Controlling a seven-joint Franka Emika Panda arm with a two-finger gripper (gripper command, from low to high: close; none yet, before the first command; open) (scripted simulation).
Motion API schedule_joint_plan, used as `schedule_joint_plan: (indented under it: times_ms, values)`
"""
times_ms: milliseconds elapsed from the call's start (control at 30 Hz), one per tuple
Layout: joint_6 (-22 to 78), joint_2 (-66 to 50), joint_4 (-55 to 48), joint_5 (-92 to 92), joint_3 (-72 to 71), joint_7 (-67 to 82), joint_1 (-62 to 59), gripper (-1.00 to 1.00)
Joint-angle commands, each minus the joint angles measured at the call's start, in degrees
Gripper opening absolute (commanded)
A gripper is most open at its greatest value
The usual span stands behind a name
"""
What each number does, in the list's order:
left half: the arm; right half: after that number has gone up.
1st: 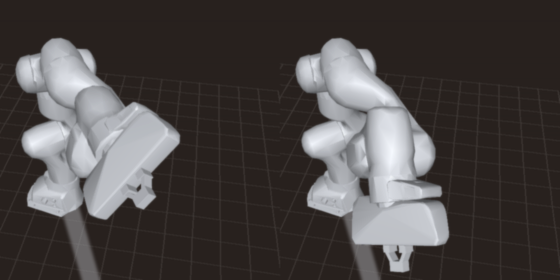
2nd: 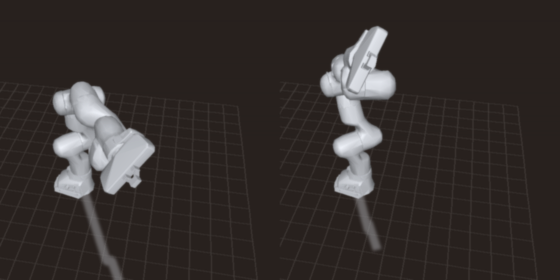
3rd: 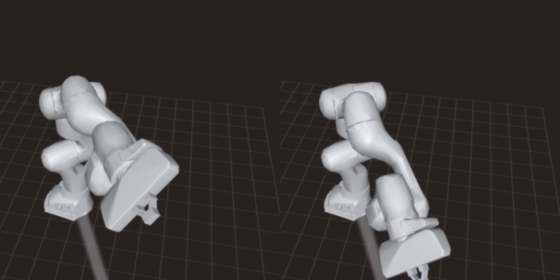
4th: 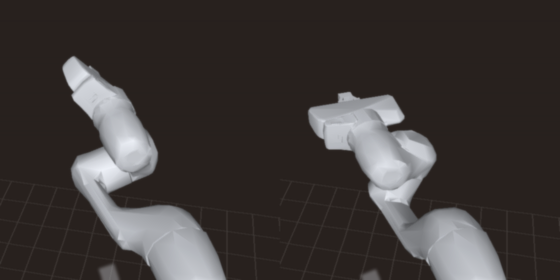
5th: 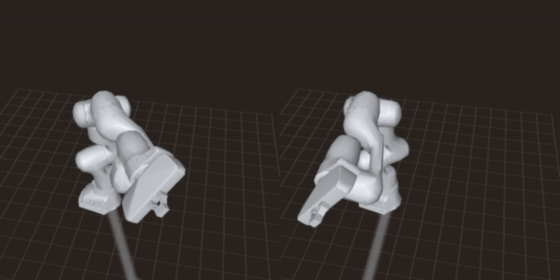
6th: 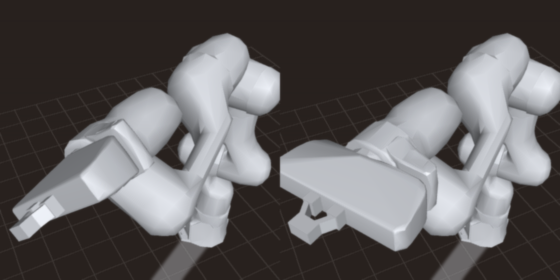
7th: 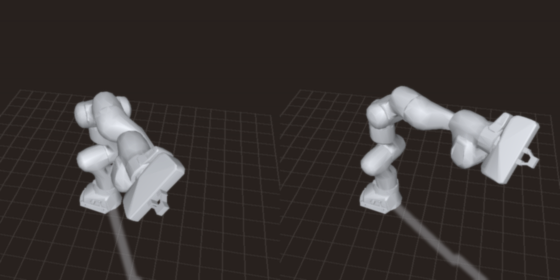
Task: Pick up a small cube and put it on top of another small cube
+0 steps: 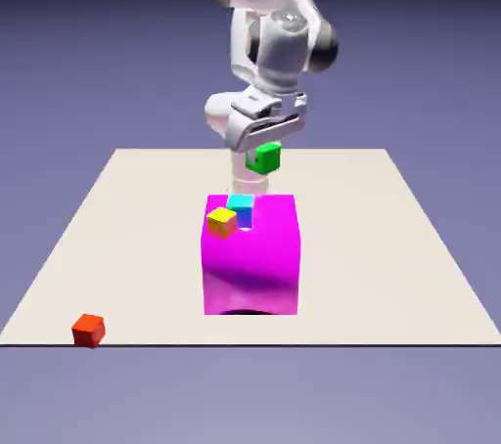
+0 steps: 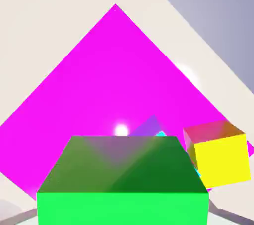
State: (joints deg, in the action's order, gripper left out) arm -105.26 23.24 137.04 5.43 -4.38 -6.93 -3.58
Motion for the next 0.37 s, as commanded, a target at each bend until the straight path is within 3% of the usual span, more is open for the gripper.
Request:
schedule_joint_plan:
  times_ms: [0,233,267,333]
  values:
    - [-1.3,-0.28,1.02,0.98,2.07,-0.76,2.05,-1.0]
    - [-9.95,-2.23,8.04,6.87,16.33,-5.76,16.16,-1.0]
    - [-9.95,-2.23,8.04,6.87,16.33,-5.76,16.16,1.0]
    - [-8.69,-1.95,7.02,6.01,14.25,-5.03,14.11,1.0]
